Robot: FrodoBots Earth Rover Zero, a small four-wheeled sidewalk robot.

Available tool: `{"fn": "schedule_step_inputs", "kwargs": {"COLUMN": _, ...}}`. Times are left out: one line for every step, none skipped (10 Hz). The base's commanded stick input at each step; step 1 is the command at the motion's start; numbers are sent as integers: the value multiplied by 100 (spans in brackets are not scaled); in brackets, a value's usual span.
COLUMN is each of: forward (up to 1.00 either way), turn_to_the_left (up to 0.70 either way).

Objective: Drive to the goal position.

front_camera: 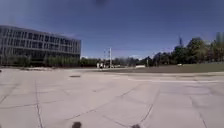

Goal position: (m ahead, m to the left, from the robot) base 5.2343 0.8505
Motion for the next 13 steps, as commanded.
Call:
{"fn": "schedule_step_inputs", "kwargs": {"forward": 85, "turn_to_the_left": 3}}
{"fn": "schedule_step_inputs", "kwargs": {"forward": 85, "turn_to_the_left": 3}}
{"fn": "schedule_step_inputs", "kwargs": {"forward": 85, "turn_to_the_left": 3}}
{"fn": "schedule_step_inputs", "kwargs": {"forward": 85, "turn_to_the_left": 28}}
{"fn": "schedule_step_inputs", "kwargs": {"forward": 85, "turn_to_the_left": 37}}
{"fn": "schedule_step_inputs", "kwargs": {"forward": 85, "turn_to_the_left": 37}}
{"fn": "schedule_step_inputs", "kwargs": {"forward": 85, "turn_to_the_left": 23}}
{"fn": "schedule_step_inputs", "kwargs": {"forward": 85, "turn_to_the_left": 3}}
{"fn": "schedule_step_inputs", "kwargs": {"forward": 85, "turn_to_the_left": 3}}
{"fn": "schedule_step_inputs", "kwargs": {"forward": 85, "turn_to_the_left": 3}}
{"fn": "schedule_step_inputs", "kwargs": {"forward": 85, "turn_to_the_left": 3}}
{"fn": "schedule_step_inputs", "kwargs": {"forward": 85, "turn_to_the_left": 3}}
{"fn": "schedule_step_inputs", "kwargs": {"forward": 85, "turn_to_the_left": 3}}
